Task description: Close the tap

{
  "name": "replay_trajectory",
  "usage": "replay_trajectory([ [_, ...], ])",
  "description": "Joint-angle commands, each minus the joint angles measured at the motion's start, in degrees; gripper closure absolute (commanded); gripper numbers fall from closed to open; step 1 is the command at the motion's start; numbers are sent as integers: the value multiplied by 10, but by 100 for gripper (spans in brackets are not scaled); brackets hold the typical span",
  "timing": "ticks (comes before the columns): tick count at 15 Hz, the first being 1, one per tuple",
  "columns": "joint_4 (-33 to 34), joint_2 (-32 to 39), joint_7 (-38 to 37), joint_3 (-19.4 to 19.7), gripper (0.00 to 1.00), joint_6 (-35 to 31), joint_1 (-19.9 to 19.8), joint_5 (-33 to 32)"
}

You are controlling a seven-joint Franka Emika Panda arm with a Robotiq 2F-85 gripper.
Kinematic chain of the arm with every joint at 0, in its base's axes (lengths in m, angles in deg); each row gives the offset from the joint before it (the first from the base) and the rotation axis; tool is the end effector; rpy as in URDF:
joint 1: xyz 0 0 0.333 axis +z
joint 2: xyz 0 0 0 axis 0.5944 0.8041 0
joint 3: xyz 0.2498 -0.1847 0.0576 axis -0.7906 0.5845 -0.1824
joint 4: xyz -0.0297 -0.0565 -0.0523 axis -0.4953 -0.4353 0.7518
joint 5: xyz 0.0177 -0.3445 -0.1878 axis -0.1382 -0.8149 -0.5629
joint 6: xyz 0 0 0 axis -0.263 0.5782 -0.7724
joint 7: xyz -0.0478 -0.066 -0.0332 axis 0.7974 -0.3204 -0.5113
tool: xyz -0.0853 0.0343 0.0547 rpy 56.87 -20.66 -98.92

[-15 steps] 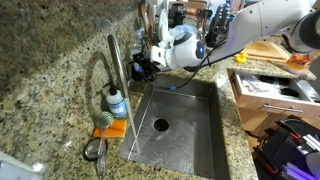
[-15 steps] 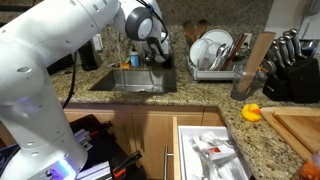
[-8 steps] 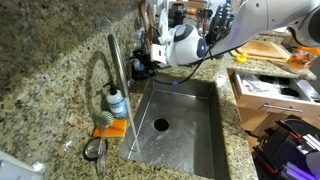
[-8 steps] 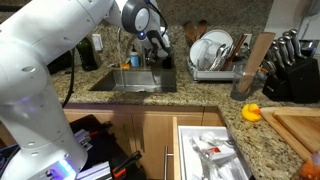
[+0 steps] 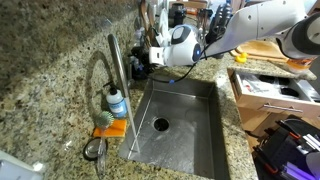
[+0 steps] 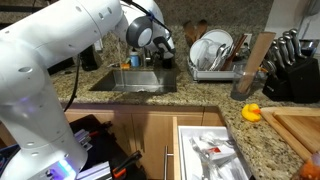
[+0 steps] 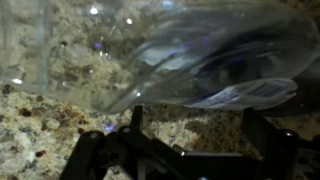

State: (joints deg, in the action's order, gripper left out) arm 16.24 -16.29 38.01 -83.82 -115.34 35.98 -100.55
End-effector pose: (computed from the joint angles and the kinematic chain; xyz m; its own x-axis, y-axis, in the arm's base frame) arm 0.6961 0.3112 0.2525 -0.5561 0.8119 -0.1777 0.2353 0.3588 0.9033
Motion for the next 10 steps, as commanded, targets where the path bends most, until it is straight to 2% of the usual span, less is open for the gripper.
replay_trajectory([
  [1,73,55,14,-25,0,-20,1,-27],
  [4,151,107,34,-47,0,-38,11,-57],
  [5,73,56,10,-25,0,-11,3,-31],
  [7,109,84,23,-37,0,-18,5,-36],
  [10,128,99,28,-44,0,-29,8,-30],
])
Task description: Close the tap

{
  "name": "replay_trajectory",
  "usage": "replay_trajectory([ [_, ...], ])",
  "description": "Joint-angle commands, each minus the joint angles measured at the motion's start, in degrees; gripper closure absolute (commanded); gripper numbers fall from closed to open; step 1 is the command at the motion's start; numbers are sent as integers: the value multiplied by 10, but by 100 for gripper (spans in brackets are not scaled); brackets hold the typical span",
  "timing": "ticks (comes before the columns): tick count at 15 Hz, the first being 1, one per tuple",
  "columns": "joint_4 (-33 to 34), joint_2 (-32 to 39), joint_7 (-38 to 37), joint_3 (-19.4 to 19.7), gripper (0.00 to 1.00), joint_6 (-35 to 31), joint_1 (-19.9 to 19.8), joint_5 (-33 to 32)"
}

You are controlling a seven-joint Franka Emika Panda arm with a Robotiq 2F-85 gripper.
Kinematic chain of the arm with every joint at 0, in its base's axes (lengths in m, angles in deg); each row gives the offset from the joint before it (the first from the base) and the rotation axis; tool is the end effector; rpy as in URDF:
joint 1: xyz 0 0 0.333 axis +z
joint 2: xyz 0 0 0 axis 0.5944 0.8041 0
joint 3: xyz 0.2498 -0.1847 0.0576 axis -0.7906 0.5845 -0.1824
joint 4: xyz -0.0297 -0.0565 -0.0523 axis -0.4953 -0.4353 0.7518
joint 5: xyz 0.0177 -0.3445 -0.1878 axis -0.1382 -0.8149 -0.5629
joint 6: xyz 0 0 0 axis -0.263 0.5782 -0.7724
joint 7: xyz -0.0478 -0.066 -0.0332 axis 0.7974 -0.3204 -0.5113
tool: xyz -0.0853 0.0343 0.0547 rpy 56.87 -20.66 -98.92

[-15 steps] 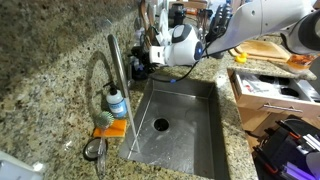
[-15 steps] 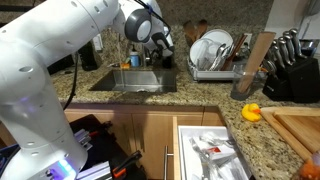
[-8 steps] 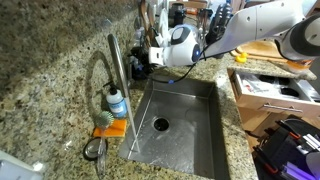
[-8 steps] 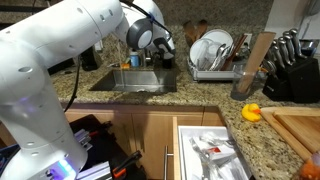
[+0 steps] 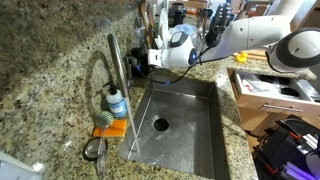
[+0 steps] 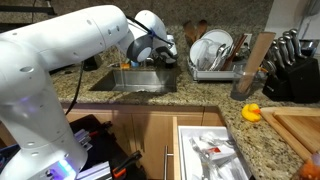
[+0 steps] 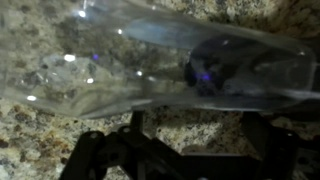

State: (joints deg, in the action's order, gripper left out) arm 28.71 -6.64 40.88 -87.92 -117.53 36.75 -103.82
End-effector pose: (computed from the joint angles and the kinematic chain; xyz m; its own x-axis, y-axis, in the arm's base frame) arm 0.7197 0.3054 0.2305 -0.5442 0.8208 -0.1734 0.2018 0.3287 0.9226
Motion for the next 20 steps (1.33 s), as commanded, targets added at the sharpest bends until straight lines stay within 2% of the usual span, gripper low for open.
replay_trajectory([
  [1,19,16,-3,-21,0,-24,1,2],
  [5,51,35,31,-62,0,-114,35,2],
  [8,65,37,74,-77,0,-141,47,1],
  [9,62,36,79,-73,0,-143,44,1],
  [14,86,54,103,-112,0,-145,39,5],
  [15,66,37,81,-90,0,-123,39,16],
  [16,72,43,92,-81,0,-107,24,5],
  [20,72,43,91,-80,0,-105,23,5],
])
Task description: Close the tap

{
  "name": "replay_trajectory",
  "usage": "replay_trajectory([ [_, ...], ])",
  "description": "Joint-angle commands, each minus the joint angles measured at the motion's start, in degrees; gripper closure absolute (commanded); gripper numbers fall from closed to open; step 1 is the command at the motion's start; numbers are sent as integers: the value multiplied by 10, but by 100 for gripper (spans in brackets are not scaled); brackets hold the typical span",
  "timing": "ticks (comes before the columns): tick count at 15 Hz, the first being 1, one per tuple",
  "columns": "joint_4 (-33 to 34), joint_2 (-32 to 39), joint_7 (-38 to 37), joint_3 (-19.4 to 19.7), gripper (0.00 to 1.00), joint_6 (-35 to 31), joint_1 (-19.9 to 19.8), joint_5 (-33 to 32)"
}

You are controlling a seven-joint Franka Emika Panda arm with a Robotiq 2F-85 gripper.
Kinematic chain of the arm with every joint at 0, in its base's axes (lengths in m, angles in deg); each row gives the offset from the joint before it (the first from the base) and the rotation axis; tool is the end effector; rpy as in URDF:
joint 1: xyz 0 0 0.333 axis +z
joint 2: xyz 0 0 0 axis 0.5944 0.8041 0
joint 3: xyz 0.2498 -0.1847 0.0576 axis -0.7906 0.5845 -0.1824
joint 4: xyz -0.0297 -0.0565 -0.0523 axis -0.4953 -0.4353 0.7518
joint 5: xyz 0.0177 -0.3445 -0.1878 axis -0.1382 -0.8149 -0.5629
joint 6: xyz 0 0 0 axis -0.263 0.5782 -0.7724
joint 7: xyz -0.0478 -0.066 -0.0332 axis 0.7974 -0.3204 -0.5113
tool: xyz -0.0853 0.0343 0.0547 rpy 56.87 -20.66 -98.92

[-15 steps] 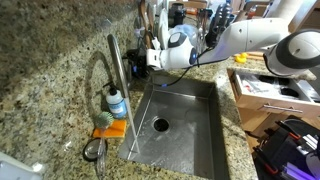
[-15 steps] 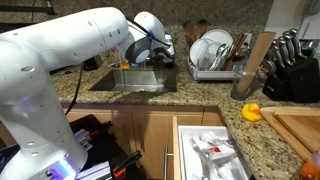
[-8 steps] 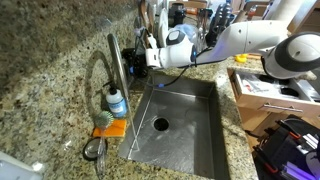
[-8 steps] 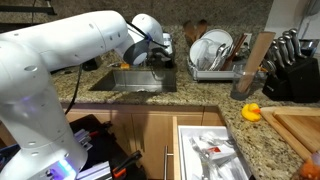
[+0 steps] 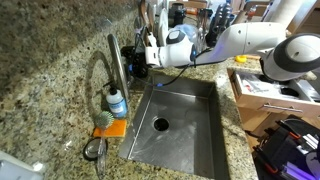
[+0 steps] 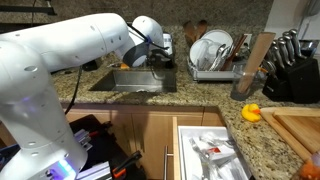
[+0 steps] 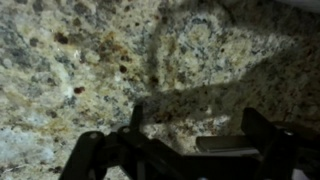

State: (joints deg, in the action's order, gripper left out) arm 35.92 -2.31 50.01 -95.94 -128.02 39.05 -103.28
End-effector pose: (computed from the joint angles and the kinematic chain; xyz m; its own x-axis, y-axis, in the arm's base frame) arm 0.6950 0.3476 0.2623 -0.7007 0.6988 -0.1440 0.1076 0.3030 0.9469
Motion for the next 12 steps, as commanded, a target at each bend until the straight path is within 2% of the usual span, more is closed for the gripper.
replay_trajectory([
  [1,0,0,0,0,0,0,0,0],
  [5,6,2,9,-10,0,-12,6,-3],
  [8,35,23,21,-67,0,-61,11,5],
  [10,38,26,18,-77,0,-74,10,10],
  [12,23,18,-10,-60,0,-58,4,23],
])
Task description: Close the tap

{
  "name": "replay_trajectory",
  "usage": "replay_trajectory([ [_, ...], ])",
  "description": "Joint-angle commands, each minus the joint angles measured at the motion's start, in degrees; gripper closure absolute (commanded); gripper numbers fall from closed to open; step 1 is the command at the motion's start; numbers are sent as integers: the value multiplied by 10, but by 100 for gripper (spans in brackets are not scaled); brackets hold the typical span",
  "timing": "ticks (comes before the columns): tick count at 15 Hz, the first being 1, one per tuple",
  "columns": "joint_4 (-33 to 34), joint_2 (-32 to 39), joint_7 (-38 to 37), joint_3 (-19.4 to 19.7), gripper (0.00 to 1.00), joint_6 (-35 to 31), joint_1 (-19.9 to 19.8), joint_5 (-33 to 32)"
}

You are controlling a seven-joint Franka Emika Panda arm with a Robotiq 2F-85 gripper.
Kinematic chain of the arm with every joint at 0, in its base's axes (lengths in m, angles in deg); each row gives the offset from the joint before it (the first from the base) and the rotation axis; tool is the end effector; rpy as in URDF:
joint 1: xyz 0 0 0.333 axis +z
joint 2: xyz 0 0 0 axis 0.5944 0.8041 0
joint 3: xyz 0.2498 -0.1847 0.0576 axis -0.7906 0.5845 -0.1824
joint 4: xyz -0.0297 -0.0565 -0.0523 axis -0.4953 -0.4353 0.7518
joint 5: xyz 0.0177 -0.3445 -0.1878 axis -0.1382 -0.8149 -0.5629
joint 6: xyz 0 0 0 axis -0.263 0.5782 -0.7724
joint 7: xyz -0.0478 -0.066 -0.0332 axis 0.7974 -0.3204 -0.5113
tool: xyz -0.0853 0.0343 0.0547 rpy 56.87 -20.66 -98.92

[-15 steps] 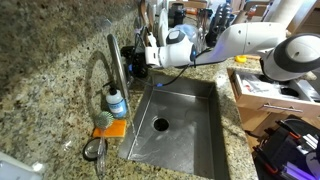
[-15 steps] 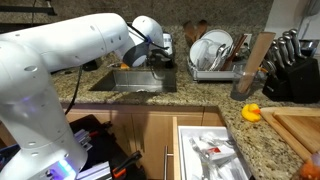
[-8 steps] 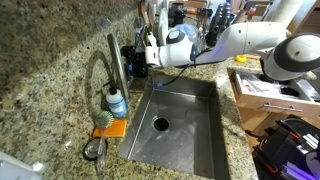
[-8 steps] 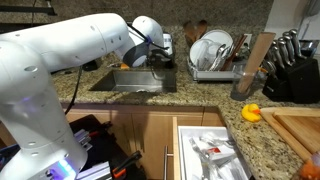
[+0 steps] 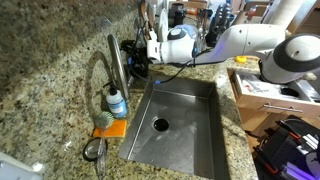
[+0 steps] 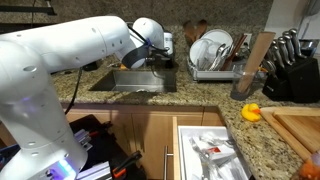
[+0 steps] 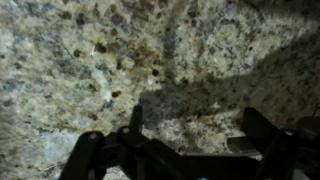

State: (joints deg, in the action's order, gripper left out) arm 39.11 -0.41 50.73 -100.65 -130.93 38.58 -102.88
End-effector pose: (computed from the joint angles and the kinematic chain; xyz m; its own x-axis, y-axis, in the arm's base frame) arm 0.6966 0.3448 0.2822 -0.7144 0.6958 -0.0743 0.1105 0.2169 0.9699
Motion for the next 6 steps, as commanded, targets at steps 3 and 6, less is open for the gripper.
replay_trajectory([
  [3,1,1,-4,0,0,-1,-1,14],
  [6,1,1,-6,0,0,-1,-1,15],
])
